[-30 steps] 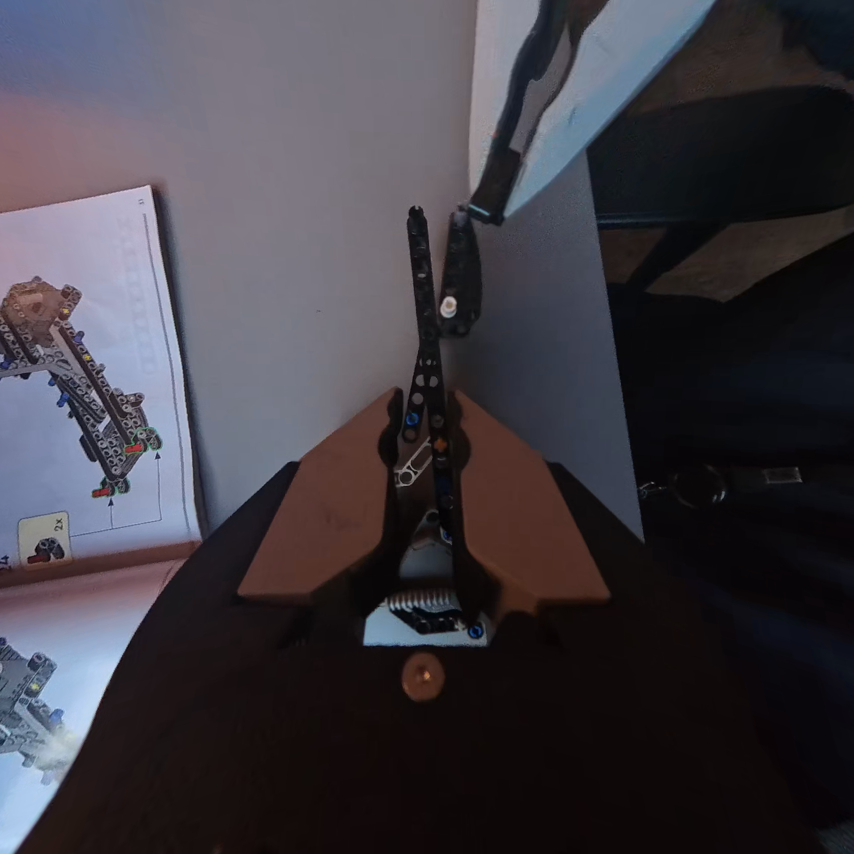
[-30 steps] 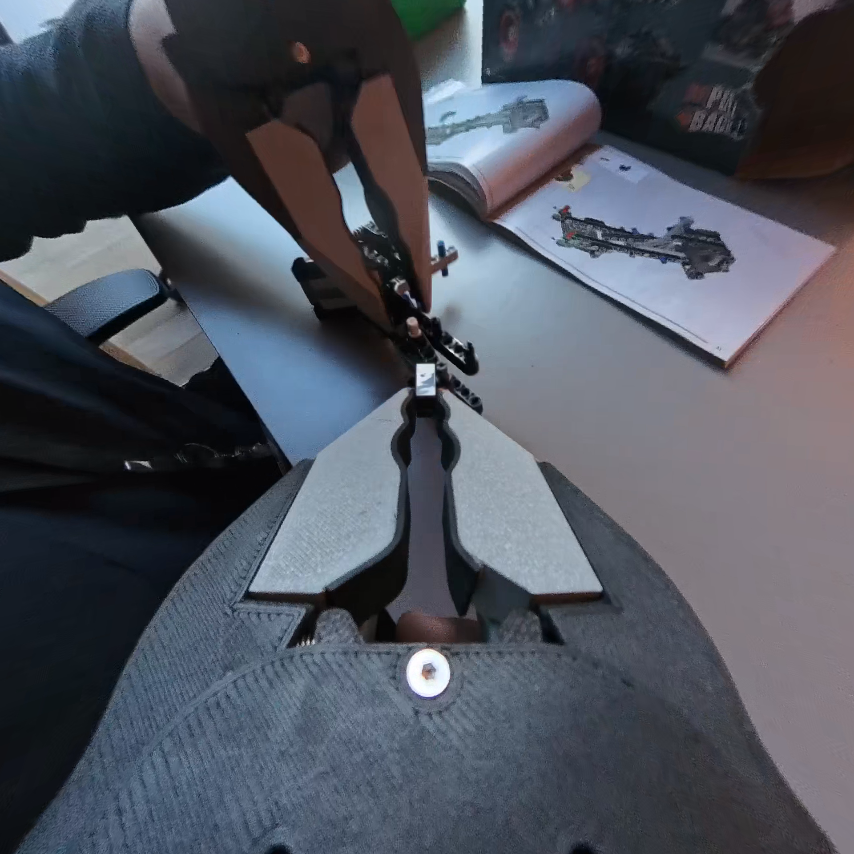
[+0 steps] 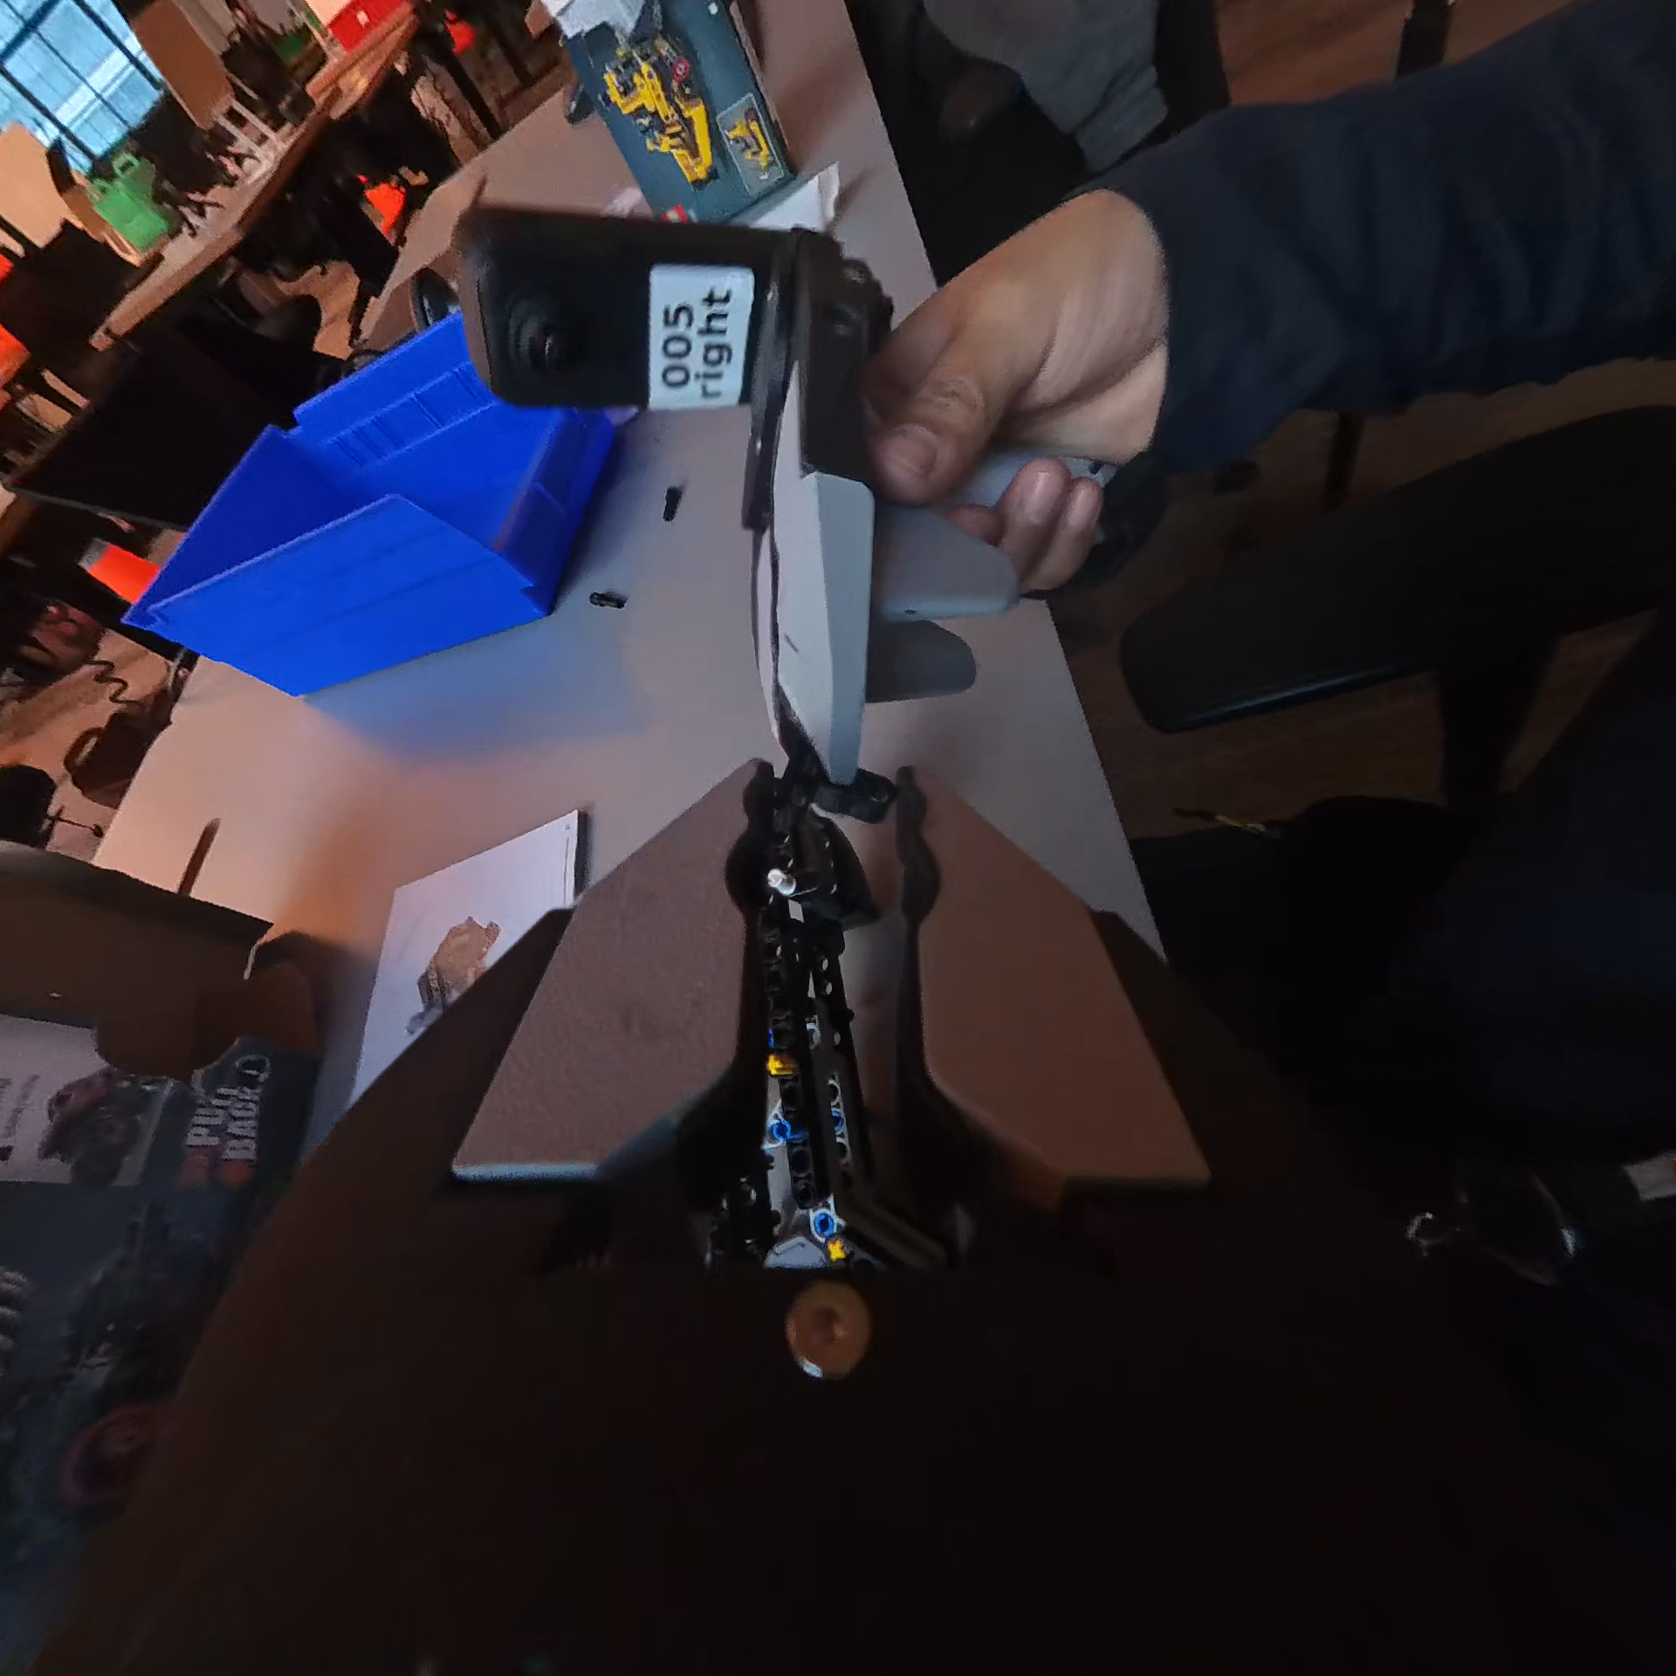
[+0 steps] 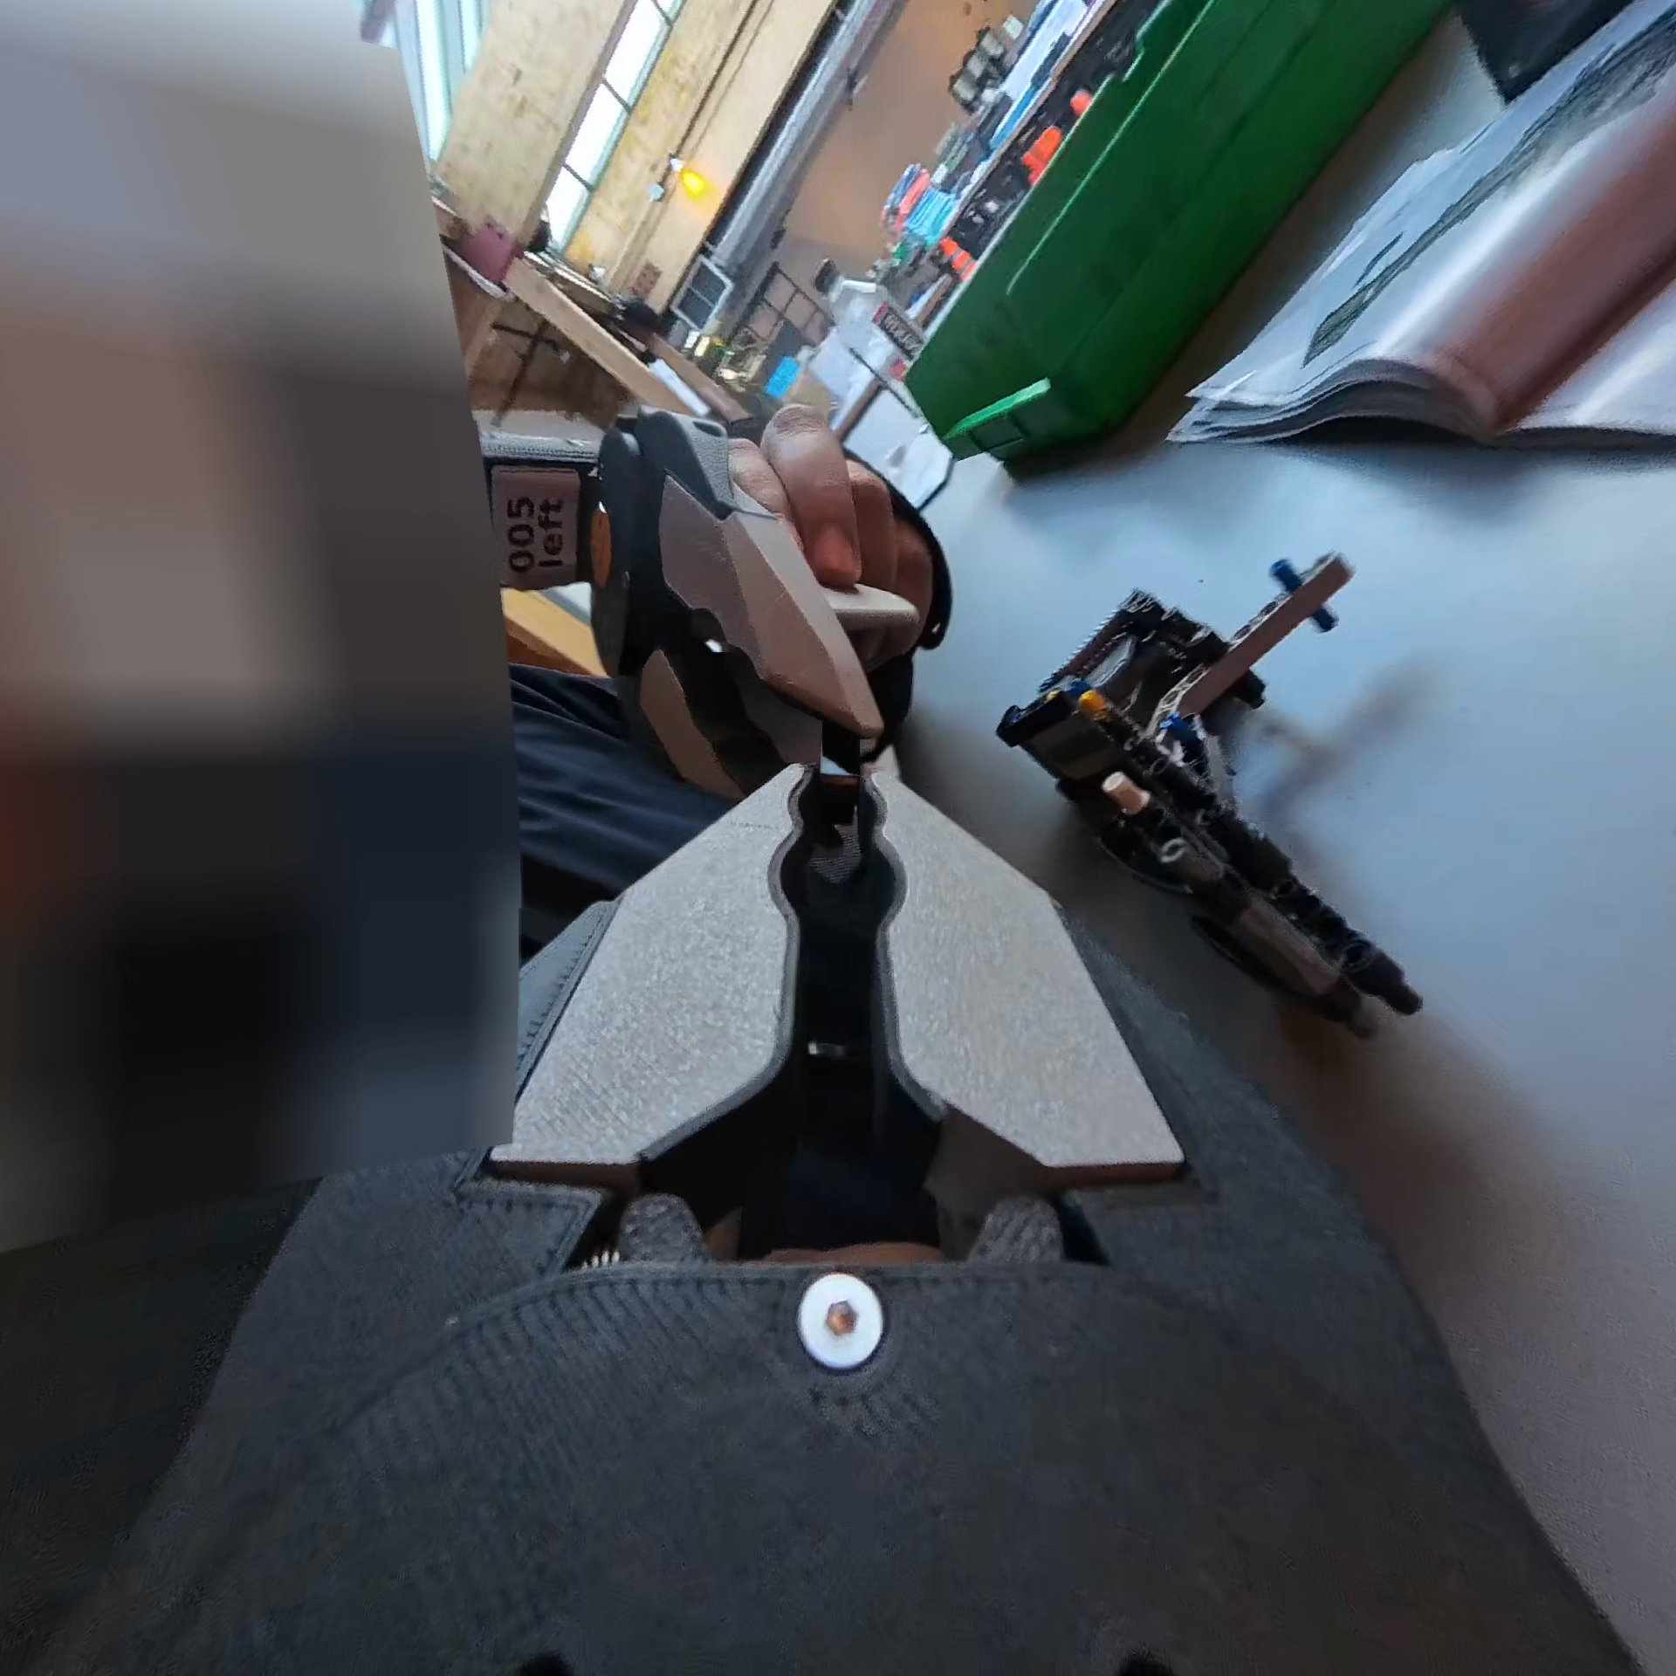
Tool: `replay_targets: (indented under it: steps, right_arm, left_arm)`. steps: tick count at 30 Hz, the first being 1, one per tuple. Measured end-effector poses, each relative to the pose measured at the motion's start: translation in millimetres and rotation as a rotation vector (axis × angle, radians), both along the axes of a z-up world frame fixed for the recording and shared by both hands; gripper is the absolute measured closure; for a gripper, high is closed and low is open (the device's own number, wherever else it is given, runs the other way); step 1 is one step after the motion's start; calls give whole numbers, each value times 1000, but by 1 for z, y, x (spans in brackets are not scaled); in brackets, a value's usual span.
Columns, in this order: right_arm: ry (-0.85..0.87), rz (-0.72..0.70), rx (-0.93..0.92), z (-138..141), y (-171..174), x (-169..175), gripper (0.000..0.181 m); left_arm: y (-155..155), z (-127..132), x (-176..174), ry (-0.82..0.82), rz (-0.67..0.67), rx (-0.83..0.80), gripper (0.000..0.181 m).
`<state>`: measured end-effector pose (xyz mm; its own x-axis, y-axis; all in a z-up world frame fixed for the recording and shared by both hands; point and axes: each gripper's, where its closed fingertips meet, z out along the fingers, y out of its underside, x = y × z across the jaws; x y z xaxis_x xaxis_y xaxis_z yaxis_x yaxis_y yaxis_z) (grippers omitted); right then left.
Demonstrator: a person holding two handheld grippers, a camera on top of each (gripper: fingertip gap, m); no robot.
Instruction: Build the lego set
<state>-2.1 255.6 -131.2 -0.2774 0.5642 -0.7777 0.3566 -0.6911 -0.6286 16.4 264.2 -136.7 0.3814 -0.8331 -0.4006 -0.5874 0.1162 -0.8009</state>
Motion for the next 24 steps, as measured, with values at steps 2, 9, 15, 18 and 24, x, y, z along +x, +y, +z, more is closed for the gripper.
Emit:
replay_targets:
  steps: [2,9,15,18,24]
  right_arm:
    - [-8,-34,95,-1,2,1,175]
    - [-101,-198,652,-3,21,13,163]
    - [-128,-259,1216,3,13,7,161]
    - [-111,-258,1381,2,12,6,161]
    - [-56,-246,1509,9,10,5,159]
  left_arm:
    - [1,-1,0,-40,4,-35,158]
    - [1,4,-6,-223,-11,-251,158]
    - [1,8,-6,-346,-47,-402,158]
    - [0,7,-7,-380,-69,-470,158]
    - [-6,12,-5,-379,-126,-454,158]
